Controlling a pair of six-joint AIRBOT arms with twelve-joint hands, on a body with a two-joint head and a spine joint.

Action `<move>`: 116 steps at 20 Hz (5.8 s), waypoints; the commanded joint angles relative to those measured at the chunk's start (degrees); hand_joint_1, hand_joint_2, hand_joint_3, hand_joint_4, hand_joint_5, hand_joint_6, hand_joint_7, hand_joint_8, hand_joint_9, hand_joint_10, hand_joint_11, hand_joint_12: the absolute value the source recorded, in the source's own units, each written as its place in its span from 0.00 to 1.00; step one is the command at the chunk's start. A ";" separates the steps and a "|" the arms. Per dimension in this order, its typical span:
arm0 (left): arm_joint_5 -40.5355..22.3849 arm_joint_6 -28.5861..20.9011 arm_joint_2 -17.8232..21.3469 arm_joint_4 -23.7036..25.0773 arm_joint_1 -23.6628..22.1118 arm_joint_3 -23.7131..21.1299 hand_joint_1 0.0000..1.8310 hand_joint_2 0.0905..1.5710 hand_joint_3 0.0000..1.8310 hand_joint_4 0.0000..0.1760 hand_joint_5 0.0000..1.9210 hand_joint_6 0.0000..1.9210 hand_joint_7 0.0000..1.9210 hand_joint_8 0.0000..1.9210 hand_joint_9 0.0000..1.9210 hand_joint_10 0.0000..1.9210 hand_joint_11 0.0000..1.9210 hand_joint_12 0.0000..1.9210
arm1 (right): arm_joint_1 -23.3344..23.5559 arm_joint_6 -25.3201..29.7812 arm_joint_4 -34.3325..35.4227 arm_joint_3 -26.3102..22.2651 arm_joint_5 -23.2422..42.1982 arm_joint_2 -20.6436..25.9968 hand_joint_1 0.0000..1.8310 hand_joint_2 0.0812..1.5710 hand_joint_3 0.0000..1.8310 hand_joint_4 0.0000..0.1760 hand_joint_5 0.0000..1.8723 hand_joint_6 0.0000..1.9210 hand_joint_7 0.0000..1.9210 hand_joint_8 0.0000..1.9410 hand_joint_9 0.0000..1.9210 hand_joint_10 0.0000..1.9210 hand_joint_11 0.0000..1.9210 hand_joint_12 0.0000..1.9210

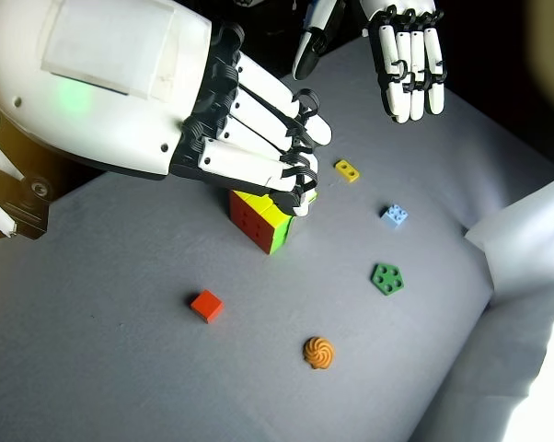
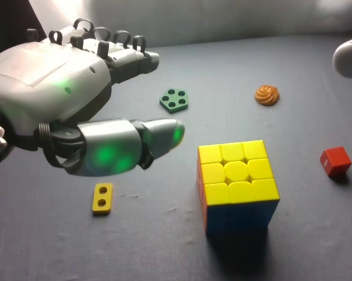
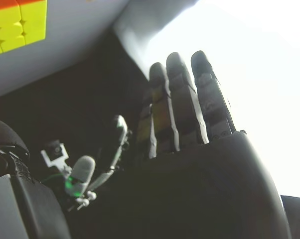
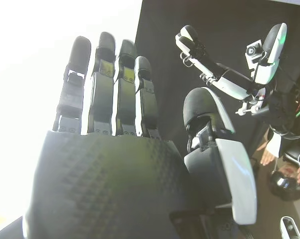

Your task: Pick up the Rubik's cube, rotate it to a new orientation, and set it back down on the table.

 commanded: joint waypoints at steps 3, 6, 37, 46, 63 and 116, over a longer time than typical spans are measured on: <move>-4.49 0.35 0.15 2.23 -0.69 0.19 0.00 0.73 0.00 0.00 0.13 0.00 0.12 0.00 0.09 0.00 0.00 0.17 | 1.02 0.13 1.87 -0.09 -0.49 0.13 0.00 0.69 0.02 0.00 0.04 0.00 0.03 0.00 0.01 0.00 0.00 0.02; -4.48 0.76 0.14 1.93 -0.63 0.15 0.00 0.74 0.00 0.00 0.16 0.01 0.14 0.01 0.11 0.01 0.00 0.23 | 1.08 0.04 1.86 -0.09 -0.49 0.15 0.00 0.72 0.01 0.00 0.05 0.00 0.04 0.00 0.02 0.00 0.00 0.06; -18.14 9.09 -22.92 -28.41 -0.89 4.24 0.63 0.60 0.00 0.00 0.07 0.01 0.01 0.00 0.00 0.00 0.00 0.11 | 2.55 -9.20 1.77 -2.99 0.49 1.84 0.00 0.71 0.00 0.00 0.05 0.00 0.05 0.00 0.03 0.00 0.00 0.07; -18.68 9.09 -30.13 -30.10 -1.50 8.45 0.67 0.58 0.00 0.00 0.04 0.00 0.00 0.00 0.00 0.00 0.00 0.05 | 2.28 -8.10 1.78 -2.99 0.33 1.97 0.00 0.71 0.00 0.00 0.02 0.01 0.02 0.01 0.00 0.00 0.00 0.00; -20.03 9.27 -38.69 -33.34 -0.72 15.49 0.64 0.51 0.00 0.00 0.07 0.00 0.03 0.00 0.01 0.00 0.00 0.24 | 2.59 -8.11 1.78 -2.98 0.34 2.01 0.00 0.70 0.00 0.00 0.05 0.01 0.05 0.01 0.02 0.01 0.01 0.01; -16.13 6.85 -39.62 -26.93 0.25 18.54 0.81 0.76 0.00 0.00 0.43 0.45 0.39 0.79 0.37 0.85 0.26 0.76 | 2.28 -15.44 1.72 -0.84 11.60 3.42 0.00 0.71 0.00 0.00 0.06 0.00 0.05 0.00 0.03 0.00 0.00 0.09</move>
